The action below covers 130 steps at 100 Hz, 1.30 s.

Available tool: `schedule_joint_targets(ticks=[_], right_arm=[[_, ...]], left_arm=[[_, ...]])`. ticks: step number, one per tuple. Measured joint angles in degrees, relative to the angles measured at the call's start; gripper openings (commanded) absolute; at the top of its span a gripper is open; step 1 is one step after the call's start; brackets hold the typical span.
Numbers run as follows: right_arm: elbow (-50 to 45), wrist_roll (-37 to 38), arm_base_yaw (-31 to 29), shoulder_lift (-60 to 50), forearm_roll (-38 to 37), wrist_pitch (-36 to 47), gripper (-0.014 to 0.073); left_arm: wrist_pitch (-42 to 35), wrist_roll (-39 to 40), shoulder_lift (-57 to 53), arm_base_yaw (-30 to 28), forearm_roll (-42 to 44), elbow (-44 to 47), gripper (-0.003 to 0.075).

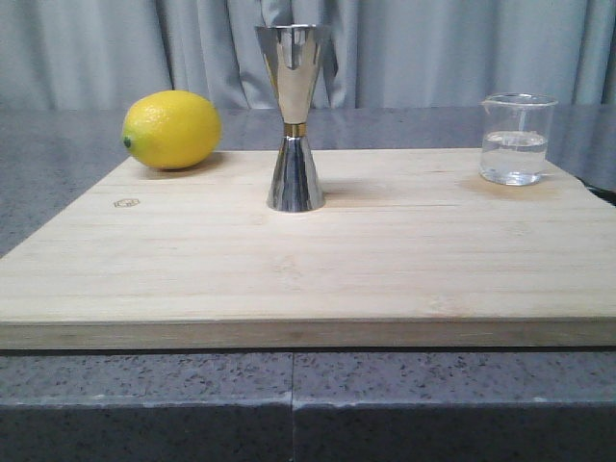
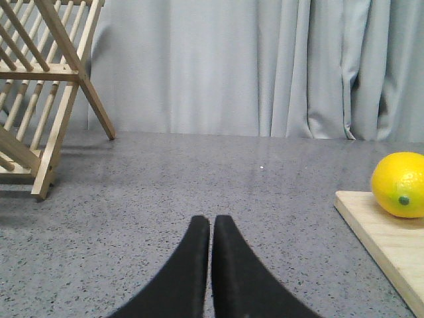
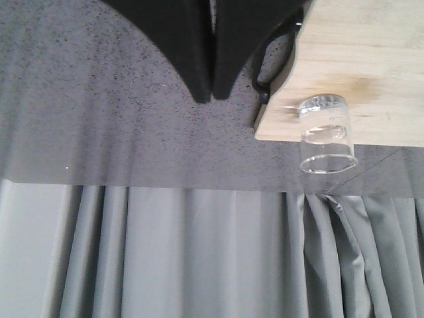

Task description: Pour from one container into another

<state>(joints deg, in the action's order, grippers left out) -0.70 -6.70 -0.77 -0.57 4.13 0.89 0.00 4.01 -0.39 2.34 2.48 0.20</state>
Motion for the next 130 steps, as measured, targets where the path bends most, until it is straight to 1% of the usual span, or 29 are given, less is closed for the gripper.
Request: schedule_joint_targets(ticks=[76, 101, 108, 115, 130], right_arm=[[0.0, 0.0, 0.0, 0.0, 0.0, 0.0, -0.0071], [0.0, 0.0, 0.0, 0.0, 0.4, 0.6, -0.0071], [0.8, 0.0, 0.0, 0.0, 0.6, -0.9, -0.0072], [3.2, 0.0, 0.0, 0.0, 0.7, -4.7, -0.0071], [10.6, 0.0, 0.0, 0.5, 0.9, -12.4, -0.0072]], left_arm=[[0.0, 0.0, 0.0, 0.0, 0.0, 0.0, -0.0019], [-1.1, 0.0, 0.0, 0.0, -0.1, 0.0, -0.0019], [-0.9, 0.0, 0.0, 0.0, -0.9, -0.4, -0.0019], [0.3, 0.0, 0.0, 0.0, -1.6, -2.0, -0.0019], [5.4, 0.0, 0.6, 0.0, -2.5, -10.1, -0.0019]])
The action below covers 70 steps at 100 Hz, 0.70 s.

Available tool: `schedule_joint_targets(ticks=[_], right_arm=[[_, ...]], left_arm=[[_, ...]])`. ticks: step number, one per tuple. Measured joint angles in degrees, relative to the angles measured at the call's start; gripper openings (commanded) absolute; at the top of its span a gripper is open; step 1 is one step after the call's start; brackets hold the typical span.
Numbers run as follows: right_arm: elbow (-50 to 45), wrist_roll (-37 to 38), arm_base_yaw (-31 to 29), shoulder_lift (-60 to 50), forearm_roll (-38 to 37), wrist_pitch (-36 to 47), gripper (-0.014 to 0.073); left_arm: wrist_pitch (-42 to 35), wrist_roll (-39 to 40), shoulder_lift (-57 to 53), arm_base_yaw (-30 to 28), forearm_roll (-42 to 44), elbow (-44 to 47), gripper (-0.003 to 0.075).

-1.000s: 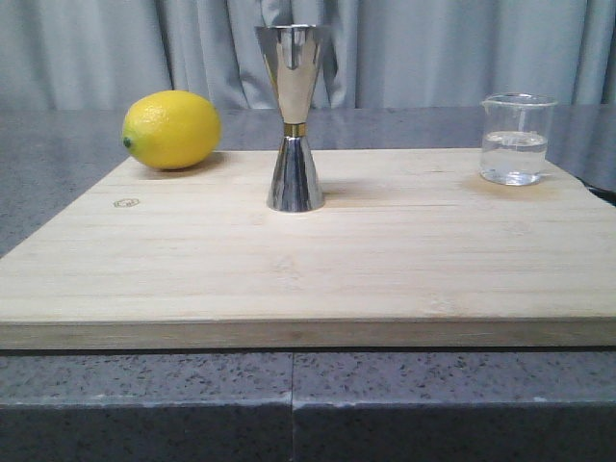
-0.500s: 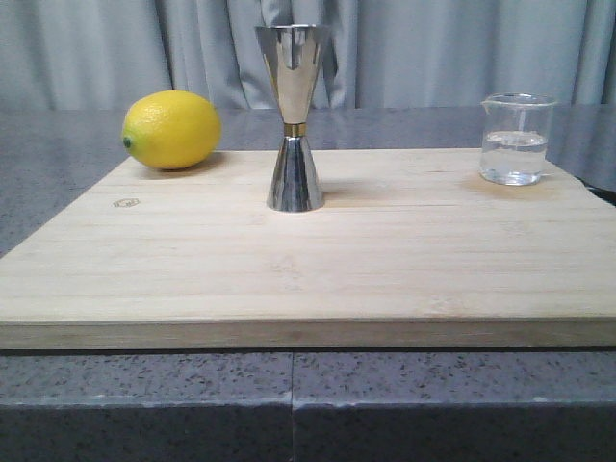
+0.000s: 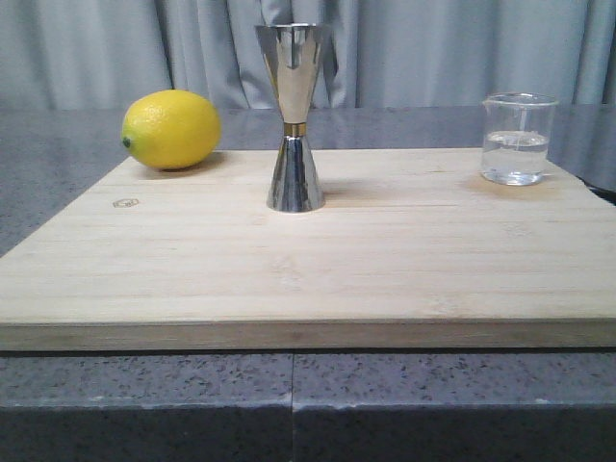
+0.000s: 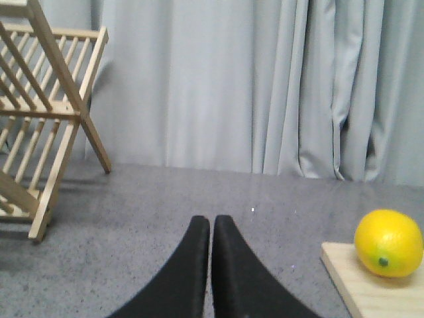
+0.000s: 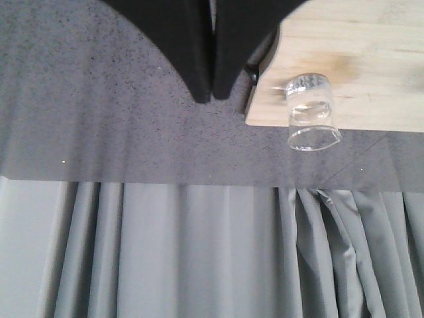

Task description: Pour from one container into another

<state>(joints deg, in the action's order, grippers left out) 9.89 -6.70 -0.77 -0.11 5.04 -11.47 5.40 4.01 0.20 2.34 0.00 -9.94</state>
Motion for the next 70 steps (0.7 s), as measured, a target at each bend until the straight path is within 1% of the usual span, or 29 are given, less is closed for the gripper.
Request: schedule_joint_targets(ticks=[14, 30, 40, 61, 62, 63, 70], right_arm=[[6.9, 0.0, 0.0, 4.5, 0.1, -5.1, -0.0072], [12.7, 0.0, 0.0, 11.2, -0.1, -6.5, -0.0072], [14.4, 0.0, 0.0, 14.4, -0.2, -6.3, -0.0072], [14.6, 0.0, 0.0, 16.8, -0.3, -6.1, -0.0072], [14.6, 6.7, 0.0, 16.8, -0.3, 11.5, -0.0072], [14.6, 0.0, 0.0, 16.8, -0.3, -6.1, -0.0072], [14.6, 0.0, 0.0, 16.8, -0.3, -5.9, -0.0072]], left_arm=[[6.2, 0.0, 4.6, 0.0, 0.0, -8.4, -0.0019], [12.5, 0.0, 11.2, 0.0, 0.0, -16.1, -0.0019], [14.2, 0.0, 14.1, 0.0, 0.0, -18.4, -0.0019], [14.2, 0.0, 15.6, 0.0, 0.0, -18.7, -0.0019], [14.2, 0.0, 15.6, 0.0, 0.0, -18.7, -0.0019], [14.2, 0.0, 15.6, 0.0, 0.0, -18.7, -0.0019], [14.2, 0.0, 15.6, 0.0, 0.0, -18.7, -0.0019]])
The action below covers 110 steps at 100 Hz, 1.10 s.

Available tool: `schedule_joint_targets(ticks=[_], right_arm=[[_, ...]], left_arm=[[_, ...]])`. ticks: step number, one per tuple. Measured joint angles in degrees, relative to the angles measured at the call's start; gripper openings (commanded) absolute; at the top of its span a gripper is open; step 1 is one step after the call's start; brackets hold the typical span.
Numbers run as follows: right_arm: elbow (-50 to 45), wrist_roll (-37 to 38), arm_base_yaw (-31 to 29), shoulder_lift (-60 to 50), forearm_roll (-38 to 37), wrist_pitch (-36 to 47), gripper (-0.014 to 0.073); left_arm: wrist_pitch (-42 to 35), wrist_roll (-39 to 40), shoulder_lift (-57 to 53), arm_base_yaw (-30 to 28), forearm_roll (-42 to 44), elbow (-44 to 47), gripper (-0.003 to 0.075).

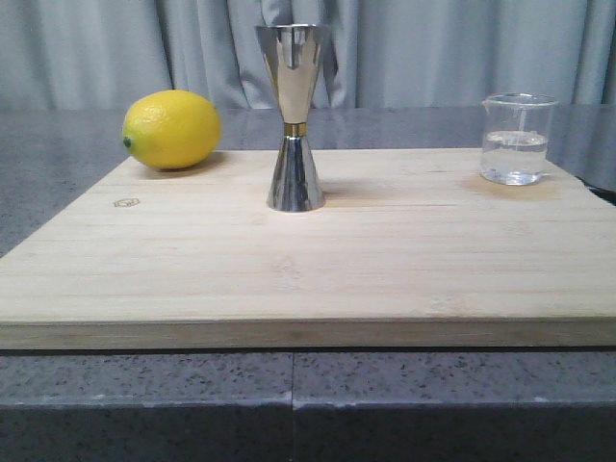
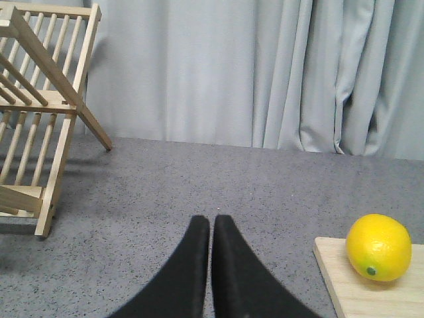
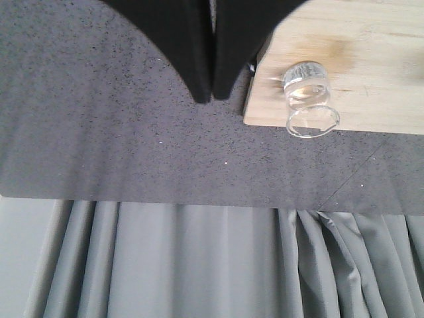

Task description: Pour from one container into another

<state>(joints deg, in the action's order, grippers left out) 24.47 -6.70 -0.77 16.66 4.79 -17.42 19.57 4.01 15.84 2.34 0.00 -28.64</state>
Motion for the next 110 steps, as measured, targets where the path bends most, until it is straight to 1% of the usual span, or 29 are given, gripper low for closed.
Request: schedule_joint_targets(ticks=[45, 52, 55, 59, 62, 66, 67, 68, 69, 70, 71, 73, 74, 75, 76, 77, 79, 81, 82, 83, 84, 88, 92, 110], right_arm=[[0.0, 0.0, 0.0, 0.0, 0.0, 0.1, -0.0071], [0.0, 0.0, 0.0, 0.0, 0.0, 0.1, -0.0065], [0.0, 0.0, 0.0, 0.0, 0.0, 0.1, -0.0047], [0.0, 0.0, 0.0, 0.0, 0.0, 0.1, 0.0001], [0.0, 0.0, 0.0, 0.0, 0.0, 0.1, 0.0045], [0.0, 0.0, 0.0, 0.0, 0.0, 0.2, 0.0127], [0.0, 0.0, 0.0, 0.0, 0.0, 0.2, 0.0158], [0.0, 0.0, 0.0, 0.0, 0.0, 0.2, 0.0158], [0.0, 0.0, 0.0, 0.0, 0.0, 0.2, 0.0189], [0.0, 0.0, 0.0, 0.0, 0.0, 0.2, 0.0222], [0.0, 0.0, 0.0, 0.0, 0.0, 0.2, 0.0238], [0.0, 0.0, 0.0, 0.0, 0.0, 0.2, 0.0288], [0.0, 0.0, 0.0, 0.0, 0.0, 0.2, 0.0304], [0.0, 0.0, 0.0, 0.0, 0.0, 0.2, 0.0321], [0.0, 0.0, 0.0, 0.0, 0.0, 0.3, 0.0354], [0.0, 0.0, 0.0, 0.0, 0.0, 0.3, 0.0370], [0.0, 0.0, 0.0, 0.0, 0.0, 0.3, 0.0432], [0.0, 0.0, 0.0, 0.0, 0.0, 0.3, 0.0460], [0.0, 0.0, 0.0, 0.0, 0.0, 0.3, 0.0472], [0.0, 0.0, 0.0, 0.0, 0.0, 0.3, 0.0508], [0.0, 0.0, 0.0, 0.0, 0.0, 0.3, 0.0508], [0.0, 0.0, 0.0, 0.0, 0.0, 0.4, 0.0561], [0.0, 0.0, 0.0, 0.0, 0.0, 0.4, 0.0594], [0.0, 0.0, 0.0, 0.0, 0.0, 0.4, 0.0596]], left_arm=[[0.1, 0.0, 0.1, 0.0, 0.0, 0.0, -0.0018], [0.1, 0.0, 0.1, 0.0, 0.0, 0.0, 0.0008], [0.1, 0.0, 0.1, 0.0, 0.0, 0.0, 0.0048], [0.1, 0.0, 0.1, 0.0, 0.0, 0.0, 0.0107], [0.1, 0.0, 0.1, 0.0, 0.0, 0.0, 0.0181], [0.1, 0.0, 0.1, 0.0, 0.4, 0.0, 0.0267], [0.1, 0.0, 0.1, 0.0, 0.5, 0.0, 0.0302], [0.1, 0.0, 0.1, 0.0, 0.5, 0.0, 0.0320], [0.1, 0.0, 0.1, 0.0, 0.5, 0.0, 0.0356], [0.1, 0.0, 0.1, 0.0, 0.6, 0.0, 0.0373], [0.1, 0.0, 0.1, 0.0, 0.6, 0.0, 0.0407], [0.1, 0.0, 0.1, 0.0, 0.6, 0.0, 0.0440], [0.1, 0.0, 0.1, 0.0, 0.7, 0.0, 0.0471], [0.1, 0.0, 0.1, 0.0, 0.7, 0.0, 0.0487], [0.1, 0.0, 0.1, 0.0, 0.7, 0.0, 0.0515], [0.1, 0.0, 0.1, 0.0, 0.7, 0.0, 0.0529], [0.1, 0.0, 0.1, 0.0, 0.7, 0.0, 0.0564], [0.1, 0.0, 0.1, 0.0, 0.7, 0.0, 0.0592], [0.1, 0.0, 0.1, 0.0, 0.7, 0.0, 0.0600], [0.1, 0.0, 0.1, 0.0, 0.7, 0.0, 0.0613], [0.1, 0.0, 0.1, 0.0, 0.7, 0.0, 0.0617], [0.1, 0.0, 0.1, 0.0, 0.8, 0.0, 0.0632], [0.1, 0.0, 0.1, 0.0, 0.8, 0.0, 0.0630], [0.1, 0.0, 0.1, 0.0, 0.8, 0.0, 0.0629]])
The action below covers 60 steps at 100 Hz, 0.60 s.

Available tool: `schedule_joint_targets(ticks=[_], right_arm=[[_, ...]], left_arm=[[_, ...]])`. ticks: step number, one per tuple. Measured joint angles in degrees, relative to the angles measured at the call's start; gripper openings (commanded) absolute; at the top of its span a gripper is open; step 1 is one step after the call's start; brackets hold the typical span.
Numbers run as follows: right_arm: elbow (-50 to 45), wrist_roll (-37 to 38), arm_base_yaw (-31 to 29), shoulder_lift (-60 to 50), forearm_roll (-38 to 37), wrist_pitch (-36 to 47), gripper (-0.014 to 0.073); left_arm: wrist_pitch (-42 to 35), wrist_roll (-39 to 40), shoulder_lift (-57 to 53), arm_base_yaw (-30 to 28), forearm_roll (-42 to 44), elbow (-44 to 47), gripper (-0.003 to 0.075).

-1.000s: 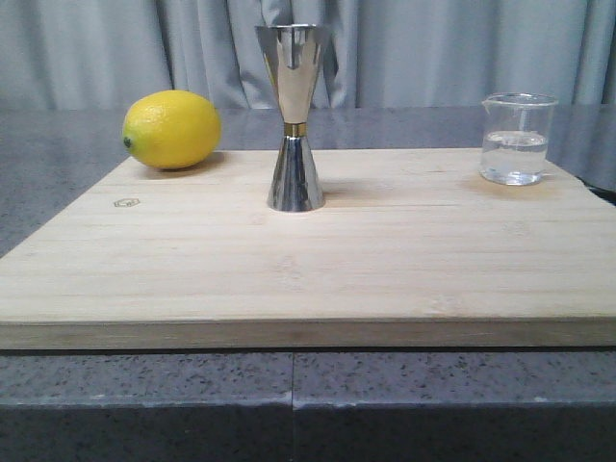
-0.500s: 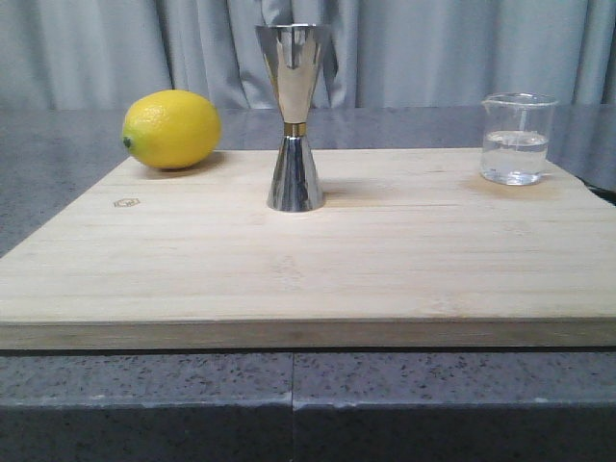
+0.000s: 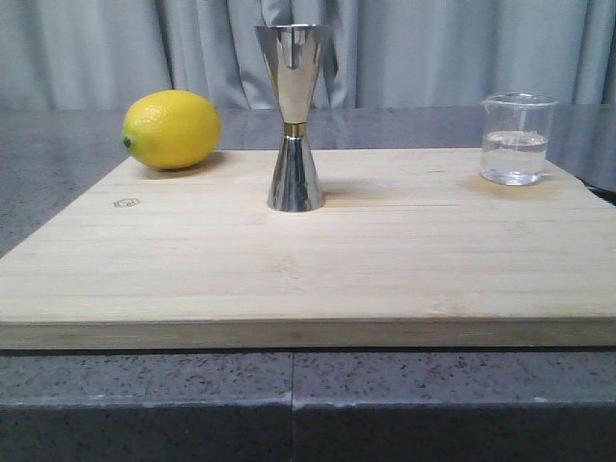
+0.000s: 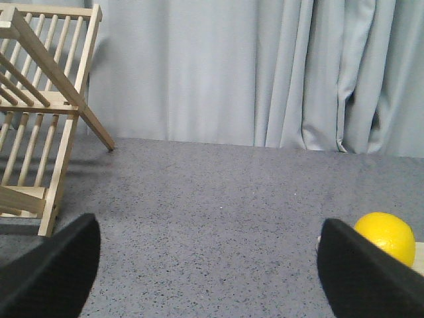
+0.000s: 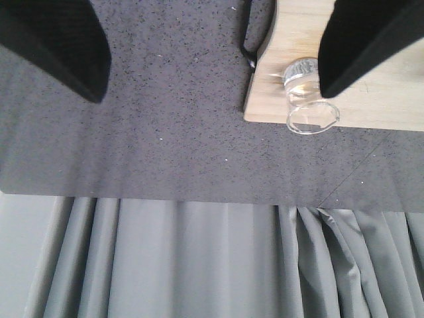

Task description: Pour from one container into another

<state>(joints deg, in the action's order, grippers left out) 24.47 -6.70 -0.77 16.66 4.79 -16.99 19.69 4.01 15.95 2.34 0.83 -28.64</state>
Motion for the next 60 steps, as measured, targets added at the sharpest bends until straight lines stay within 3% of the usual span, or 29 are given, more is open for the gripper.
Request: schedule_joint_targets(ticks=[40, 60], right_arm=[[0.0, 0.0, 0.0, 0.0, 0.3, 0.3, 0.0596], [3.5, 0.0, 0.0, 1.0, 0.4, -6.3, 0.0596]], left_arm=[[0.2, 0.0, 0.0, 0.0, -1.7, -0.2, 0.0629], [10.2, -0.9, 3.9, 0.0, -1.8, -5.9, 0.0629]])
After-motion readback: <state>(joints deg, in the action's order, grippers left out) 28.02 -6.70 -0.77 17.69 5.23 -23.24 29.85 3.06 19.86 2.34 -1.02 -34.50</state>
